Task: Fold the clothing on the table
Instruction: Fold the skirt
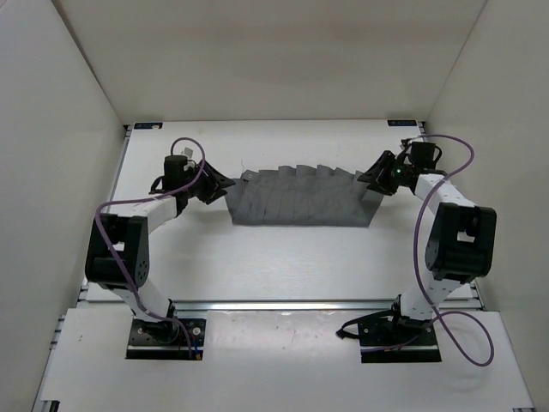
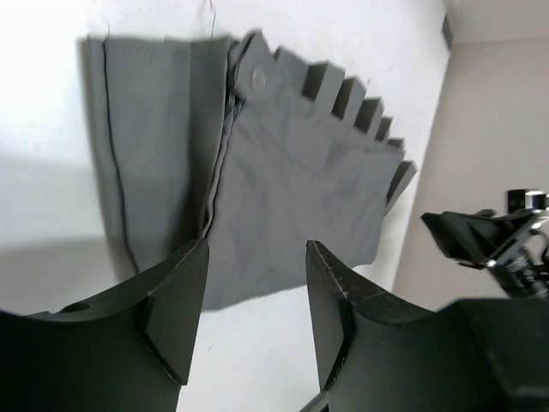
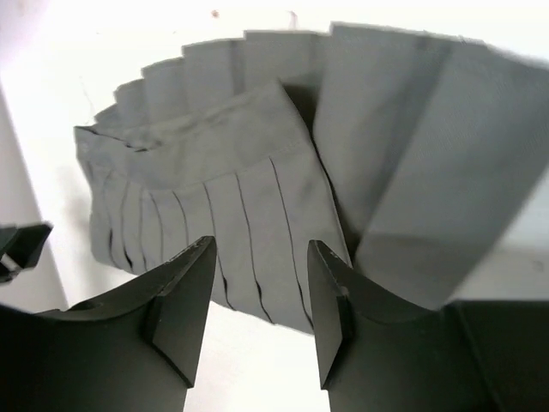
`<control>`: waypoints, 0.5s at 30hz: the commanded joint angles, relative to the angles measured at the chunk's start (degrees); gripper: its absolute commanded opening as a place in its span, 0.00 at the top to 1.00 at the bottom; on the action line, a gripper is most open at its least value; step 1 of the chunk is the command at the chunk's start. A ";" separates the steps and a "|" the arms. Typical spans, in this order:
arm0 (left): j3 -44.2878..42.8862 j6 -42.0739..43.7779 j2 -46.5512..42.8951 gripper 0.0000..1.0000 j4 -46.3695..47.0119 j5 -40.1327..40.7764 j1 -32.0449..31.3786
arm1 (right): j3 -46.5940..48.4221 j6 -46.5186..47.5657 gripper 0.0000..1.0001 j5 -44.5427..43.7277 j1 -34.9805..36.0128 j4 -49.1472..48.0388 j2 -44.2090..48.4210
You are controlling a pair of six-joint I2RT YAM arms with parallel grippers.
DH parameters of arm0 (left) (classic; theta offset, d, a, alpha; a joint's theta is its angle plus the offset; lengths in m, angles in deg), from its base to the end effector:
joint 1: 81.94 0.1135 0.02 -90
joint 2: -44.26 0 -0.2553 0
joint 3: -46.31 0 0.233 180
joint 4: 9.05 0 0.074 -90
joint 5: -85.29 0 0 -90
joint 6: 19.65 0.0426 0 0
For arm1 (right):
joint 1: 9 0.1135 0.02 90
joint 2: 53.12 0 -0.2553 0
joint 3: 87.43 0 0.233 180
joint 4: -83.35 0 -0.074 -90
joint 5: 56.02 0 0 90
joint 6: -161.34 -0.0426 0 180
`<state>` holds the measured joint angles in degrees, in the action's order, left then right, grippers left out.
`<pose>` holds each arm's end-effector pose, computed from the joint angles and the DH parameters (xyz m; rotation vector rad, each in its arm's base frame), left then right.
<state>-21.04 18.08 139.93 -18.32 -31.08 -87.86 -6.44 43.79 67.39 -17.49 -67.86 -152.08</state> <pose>0.3355 -0.0538 0.1886 -0.6748 2.2639 -1.0421 0.3560 -0.0294 0.2140 0.4630 2.3302 0.8530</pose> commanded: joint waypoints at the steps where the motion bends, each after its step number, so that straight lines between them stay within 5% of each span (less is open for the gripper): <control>1: 3.71 6.90 -6.72 0.40 -5.64 4.39 -2.00 | -4.78 1.45 0.55 -6.86 0.93 2.30 7.44; 8: 16.54 5.34 -12.35 0.37 -4.44 9.49 -4.28 | -16.83 -2.06 0.53 -11.34 1.72 0.83 16.59; 15: 18.50 1.30 -10.51 0.36 1.55 12.04 -6.13 | -30.19 -10.24 0.52 -13.36 2.43 -7.80 22.05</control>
<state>-2.29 21.27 130.12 -21.78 -21.23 -93.04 -34.29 37.98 56.59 -15.74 -69.82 -132.39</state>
